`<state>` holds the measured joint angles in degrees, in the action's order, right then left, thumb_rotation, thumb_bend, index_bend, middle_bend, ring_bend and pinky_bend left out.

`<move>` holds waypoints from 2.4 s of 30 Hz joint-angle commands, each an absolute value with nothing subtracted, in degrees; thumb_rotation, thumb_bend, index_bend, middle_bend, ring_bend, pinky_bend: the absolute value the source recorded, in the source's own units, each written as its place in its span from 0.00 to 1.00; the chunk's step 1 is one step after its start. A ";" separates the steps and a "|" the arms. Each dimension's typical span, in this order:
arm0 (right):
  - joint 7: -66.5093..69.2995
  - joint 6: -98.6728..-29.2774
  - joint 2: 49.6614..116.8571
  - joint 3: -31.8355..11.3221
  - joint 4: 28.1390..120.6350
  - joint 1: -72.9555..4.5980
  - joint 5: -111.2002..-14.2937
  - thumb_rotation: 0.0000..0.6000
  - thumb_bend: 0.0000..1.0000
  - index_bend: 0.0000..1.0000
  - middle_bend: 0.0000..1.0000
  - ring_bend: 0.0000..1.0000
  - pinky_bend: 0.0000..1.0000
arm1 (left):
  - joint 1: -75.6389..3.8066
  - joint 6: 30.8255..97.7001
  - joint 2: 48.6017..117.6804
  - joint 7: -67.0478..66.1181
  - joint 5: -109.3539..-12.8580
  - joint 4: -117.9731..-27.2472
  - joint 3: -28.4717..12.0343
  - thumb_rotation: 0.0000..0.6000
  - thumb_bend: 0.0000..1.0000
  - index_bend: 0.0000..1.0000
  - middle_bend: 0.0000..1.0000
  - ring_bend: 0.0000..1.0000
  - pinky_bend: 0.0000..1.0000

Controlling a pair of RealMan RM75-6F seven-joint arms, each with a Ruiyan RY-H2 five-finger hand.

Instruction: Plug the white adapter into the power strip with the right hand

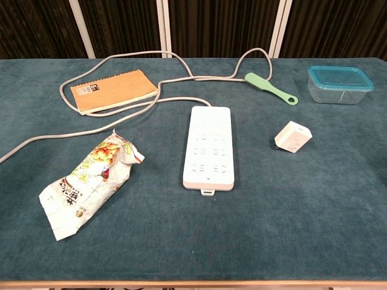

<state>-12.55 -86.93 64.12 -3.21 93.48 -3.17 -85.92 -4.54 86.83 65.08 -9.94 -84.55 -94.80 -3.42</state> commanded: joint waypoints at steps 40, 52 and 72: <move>1.60 -62.93 59.50 -7.66 101.83 -11.45 -68.48 1.00 0.26 0.13 0.10 0.08 0.17 | -4.46 85.95 64.96 -10.18 -84.57 -96.97 -2.61 1.00 0.07 0.08 0.00 0.00 0.00; -4.21 -48.84 59.82 -13.11 101.23 -24.82 -51.24 1.00 0.26 0.13 0.10 0.08 0.17 | -4.30 86.04 65.21 -10.42 -83.92 -97.33 -2.76 1.00 0.07 0.08 0.00 0.00 0.00; -5.01 -48.45 74.68 -14.13 91.15 -33.54 -47.02 1.00 0.26 0.18 0.17 0.08 0.12 | -4.42 86.85 65.42 -9.25 -84.39 -95.96 -3.37 1.00 0.07 0.08 0.00 0.00 0.00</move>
<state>-5.00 -47.85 73.85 -14.09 91.83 -33.11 -46.89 -4.39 86.87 65.41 -9.26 -84.35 -96.00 -3.39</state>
